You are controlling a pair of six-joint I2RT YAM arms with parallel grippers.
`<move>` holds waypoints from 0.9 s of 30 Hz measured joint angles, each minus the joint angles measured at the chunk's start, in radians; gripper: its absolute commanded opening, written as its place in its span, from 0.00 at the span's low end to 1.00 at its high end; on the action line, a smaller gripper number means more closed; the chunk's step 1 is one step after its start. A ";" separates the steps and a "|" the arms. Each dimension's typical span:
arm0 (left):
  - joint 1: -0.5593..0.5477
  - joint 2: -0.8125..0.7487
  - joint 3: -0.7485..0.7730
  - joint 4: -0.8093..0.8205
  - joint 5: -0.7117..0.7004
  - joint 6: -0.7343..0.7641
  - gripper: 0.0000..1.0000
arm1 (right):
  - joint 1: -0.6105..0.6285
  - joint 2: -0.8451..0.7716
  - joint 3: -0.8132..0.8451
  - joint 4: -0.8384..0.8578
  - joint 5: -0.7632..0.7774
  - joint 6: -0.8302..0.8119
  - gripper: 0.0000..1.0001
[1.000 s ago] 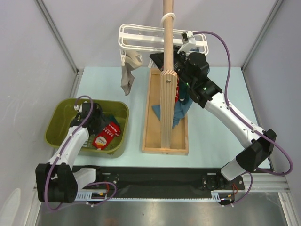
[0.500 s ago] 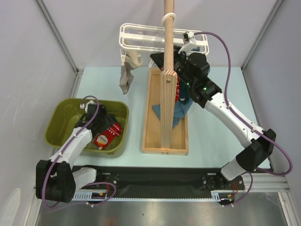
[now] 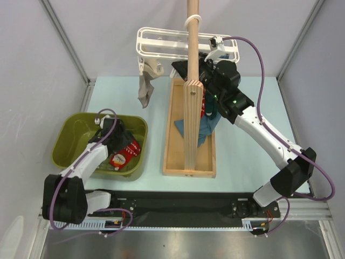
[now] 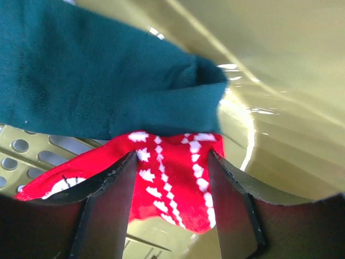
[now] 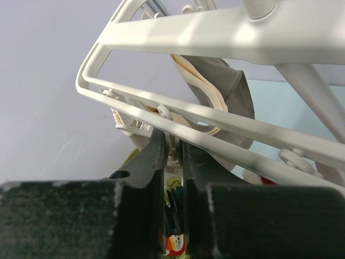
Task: Clip the socks to the hanger
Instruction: Pick up the sock from the bin.
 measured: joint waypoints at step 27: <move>0.002 -0.266 0.274 -0.159 -0.080 0.098 0.00 | 0.000 0.000 0.000 -0.002 -0.002 0.003 0.00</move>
